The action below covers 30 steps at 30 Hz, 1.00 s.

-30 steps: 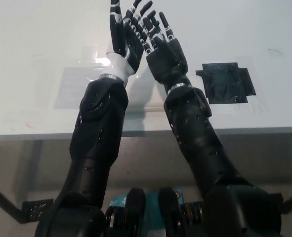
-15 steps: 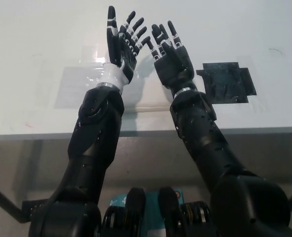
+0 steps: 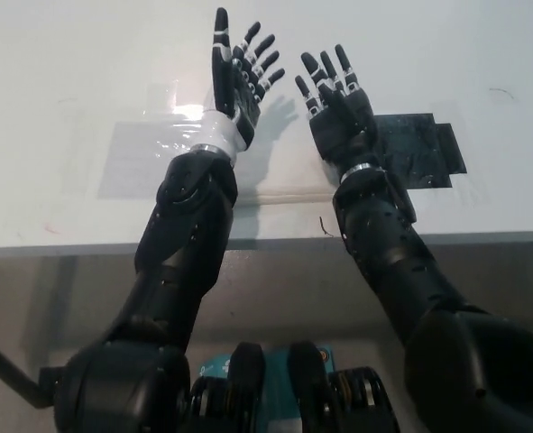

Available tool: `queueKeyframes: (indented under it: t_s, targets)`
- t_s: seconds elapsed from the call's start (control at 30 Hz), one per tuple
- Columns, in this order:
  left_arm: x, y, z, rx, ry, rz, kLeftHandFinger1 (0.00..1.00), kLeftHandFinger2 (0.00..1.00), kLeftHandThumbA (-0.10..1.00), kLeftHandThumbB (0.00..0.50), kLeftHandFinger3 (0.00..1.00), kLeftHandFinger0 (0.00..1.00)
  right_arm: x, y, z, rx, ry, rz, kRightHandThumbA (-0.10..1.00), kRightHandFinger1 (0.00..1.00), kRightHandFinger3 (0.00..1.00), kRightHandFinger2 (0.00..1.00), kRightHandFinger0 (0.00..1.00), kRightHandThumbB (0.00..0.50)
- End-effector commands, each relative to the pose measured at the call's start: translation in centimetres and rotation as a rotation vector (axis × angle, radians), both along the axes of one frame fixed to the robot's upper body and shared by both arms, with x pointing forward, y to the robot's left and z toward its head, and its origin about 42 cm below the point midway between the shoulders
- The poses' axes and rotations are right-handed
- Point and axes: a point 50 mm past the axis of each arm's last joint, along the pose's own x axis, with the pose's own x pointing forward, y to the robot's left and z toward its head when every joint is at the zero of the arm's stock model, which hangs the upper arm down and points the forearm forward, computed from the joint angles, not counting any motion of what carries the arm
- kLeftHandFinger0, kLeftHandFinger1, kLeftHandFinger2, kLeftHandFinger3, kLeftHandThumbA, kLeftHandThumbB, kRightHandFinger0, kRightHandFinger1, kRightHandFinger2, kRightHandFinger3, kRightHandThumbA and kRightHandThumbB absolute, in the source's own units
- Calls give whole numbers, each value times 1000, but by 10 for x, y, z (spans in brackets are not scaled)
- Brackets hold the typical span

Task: A stack of napkins is kept in the middle of the table close to the robot and the robot places both its hands sideways on the stack. Then it moves its hands away from each other while pressing down on the napkins to make them smooth

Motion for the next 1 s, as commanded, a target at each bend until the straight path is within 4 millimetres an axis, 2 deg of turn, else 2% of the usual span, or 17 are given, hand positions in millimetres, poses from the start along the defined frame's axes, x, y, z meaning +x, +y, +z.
queueKeyframes:
  t_s: [0.0, 0.13, 0.23, 0.37, 0.43, 0.47, 0.53, 0.6, 0.63, 0.73, 0.77, 0.87, 0.9, 0.93, 0.97]
  targets:
    - [10, -14, 34, 31, -99, 28, 1000, 1000, 1000, 341, 1000, 1000, 10, 13, 35, -38, -65, 1, 1000, 1000, 1000, 1000, 1000, 349]
    - [9, -17, 23, 42, -70, 28, 1000, 1000, 1000, 327, 1000, 1000, 8, 18, 30, -39, -46, 12, 1000, 1000, 1000, 1000, 1000, 339]
    - [8, -18, 13, 19, -25, 26, 1000, 1000, 1000, 341, 1000, 1000, 6, 21, 27, -31, -19, 14, 1000, 1000, 1000, 1000, 1000, 350]
    - [6, -17, 4, 18, -1, 47, 1000, 1000, 1000, 345, 1000, 1000, 4, 26, 23, -16, -6, 27, 1000, 1000, 1000, 1000, 1000, 347]
    - [5, -18, 3, 17, 3, 53, 1000, 1000, 1000, 330, 1000, 1000, 3, 29, 23, -3, -3, 32, 1000, 1000, 1000, 1000, 1000, 345]
    - [5, -18, 3, 18, 3, 53, 1000, 1000, 1000, 325, 1000, 1000, 3, 29, 23, -2, -2, 33, 1000, 1000, 1000, 1000, 1000, 321]
    - [5, -17, -2, 22, 15, 61, 1000, 1000, 1000, 329, 1000, 1000, 1, 33, 20, -11, 3, 51, 1000, 1000, 1000, 1000, 1000, 341]
    - [4, -15, -5, 15, 23, 78, 1000, 1000, 1000, 326, 1000, 1000, -1, 36, 18, 0, 13, 54, 1000, 1000, 1000, 1000, 1000, 332]
    - [4, -13, -7, 7, 35, 83, 1000, 1000, 1000, 348, 1000, 1000, -1, 37, 17, 5, 24, 56, 1000, 1000, 1000, 1000, 1000, 323]
    - [4, -8, -11, 23, 57, 99, 1000, 1000, 1000, 359, 1000, 1000, -3, 38, 12, -10, 53, 55, 1000, 1000, 1000, 1000, 1000, 330]
    - [4, -6, -14, 37, 64, 96, 1000, 1000, 1000, 387, 1000, 1000, -4, 38, 9, -20, 62, 53, 1000, 1000, 1000, 1000, 1000, 353]
    - [-1, 2, -36, 50, 153, 112, 1000, 1000, 1000, 354, 1000, 1000, -11, 37, -11, -64, 122, 63, 1000, 1000, 1000, 1000, 1000, 377]
    - [-2, 3, -37, 53, 158, 112, 1000, 1000, 1000, 302, 1000, 1000, -11, 37, -12, -70, 126, 64, 1000, 1000, 1000, 1000, 1000, 326]
    - [-5, 6, -47, 59, 178, 114, 1000, 1000, 1000, 337, 1000, 1000, -16, 36, -23, -85, 159, 65, 1000, 1000, 1000, 1000, 1000, 372]
    - [-8, 6, -54, 66, 190, 112, 1000, 1000, 1000, 357, 1000, 1000, -19, 34, -32, -101, 180, 66, 1000, 1000, 1000, 1000, 1000, 380]
